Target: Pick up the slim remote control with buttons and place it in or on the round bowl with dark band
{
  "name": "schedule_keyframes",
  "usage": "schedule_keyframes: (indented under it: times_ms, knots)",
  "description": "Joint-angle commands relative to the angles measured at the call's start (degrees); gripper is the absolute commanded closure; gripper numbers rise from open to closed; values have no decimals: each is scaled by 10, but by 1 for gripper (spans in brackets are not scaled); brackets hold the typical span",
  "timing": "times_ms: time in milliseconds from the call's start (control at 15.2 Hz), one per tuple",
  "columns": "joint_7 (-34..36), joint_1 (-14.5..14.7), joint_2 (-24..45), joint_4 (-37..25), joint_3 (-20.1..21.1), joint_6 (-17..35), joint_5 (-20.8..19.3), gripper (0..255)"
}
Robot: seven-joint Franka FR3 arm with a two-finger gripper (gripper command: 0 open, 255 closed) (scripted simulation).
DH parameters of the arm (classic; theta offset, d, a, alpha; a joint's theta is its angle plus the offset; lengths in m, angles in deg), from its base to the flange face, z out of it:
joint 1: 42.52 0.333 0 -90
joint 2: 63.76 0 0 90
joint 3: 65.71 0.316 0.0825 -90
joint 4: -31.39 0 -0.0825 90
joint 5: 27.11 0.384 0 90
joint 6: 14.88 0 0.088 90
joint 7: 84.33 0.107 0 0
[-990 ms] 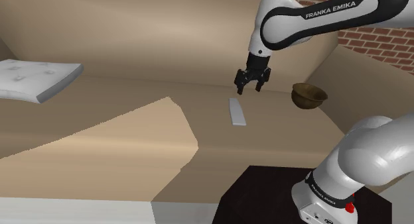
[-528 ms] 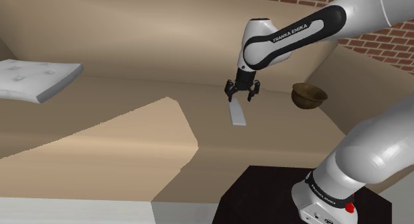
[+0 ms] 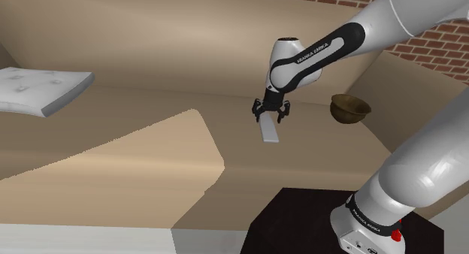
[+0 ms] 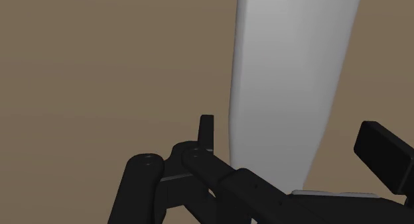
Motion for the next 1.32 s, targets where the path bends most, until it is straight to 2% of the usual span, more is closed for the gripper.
schedule_keyframes:
  times_ms: [0,66,594,660,1254]
  knots:
    - [1,0,14,4,0,19,-1,0]
    - [2,-1,24,8,0,32,-3,0]
    - [2,-1,24,8,0,32,-3,0]
    - [2,-1,24,8,0,32,-3,255]
    - [2,-1,24,8,0,32,-3,255]
